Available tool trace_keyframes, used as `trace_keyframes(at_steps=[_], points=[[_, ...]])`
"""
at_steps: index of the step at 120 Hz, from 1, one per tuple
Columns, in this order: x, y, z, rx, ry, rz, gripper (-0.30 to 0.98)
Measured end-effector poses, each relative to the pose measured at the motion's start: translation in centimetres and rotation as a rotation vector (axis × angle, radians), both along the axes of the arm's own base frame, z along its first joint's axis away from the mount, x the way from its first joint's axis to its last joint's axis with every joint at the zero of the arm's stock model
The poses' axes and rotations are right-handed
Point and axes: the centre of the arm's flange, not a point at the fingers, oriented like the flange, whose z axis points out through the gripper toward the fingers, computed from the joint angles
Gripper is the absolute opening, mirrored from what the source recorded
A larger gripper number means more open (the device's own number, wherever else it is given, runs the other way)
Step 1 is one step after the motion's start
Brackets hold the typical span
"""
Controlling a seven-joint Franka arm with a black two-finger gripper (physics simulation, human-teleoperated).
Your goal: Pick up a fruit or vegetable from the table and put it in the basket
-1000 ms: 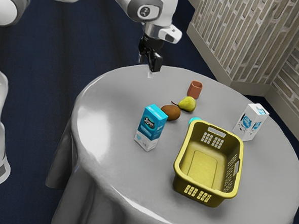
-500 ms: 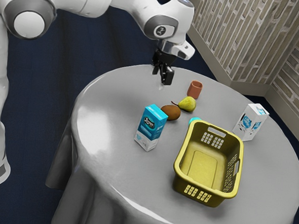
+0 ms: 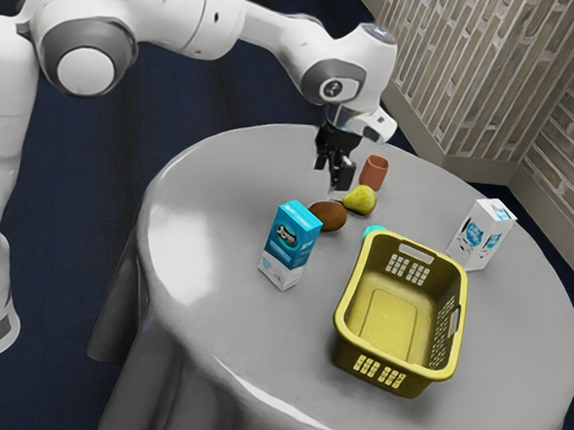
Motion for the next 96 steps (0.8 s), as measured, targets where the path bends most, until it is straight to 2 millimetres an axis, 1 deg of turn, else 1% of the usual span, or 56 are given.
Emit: trace_keyframes(at_steps=[12,21,32,42,68,96], points=[[0.4,-0.2,-0.7,-0.004,0.005,-0.004,0.69],[0.8,-0.5,-1.9,-0.013,0.015,-0.005,0.69],[1.6,-1.5,-2.6,-0.023,0.013,-0.02,0.69],[2.0,-2.0,-3.2,-0.031,0.015,-0.026,0.69],[2.5,-2.0,-4.9,-0.038,0.032,-0.027,0.69],[3.0,-1.7,-7.1,-0.038,0.054,-0.023,0.68]])
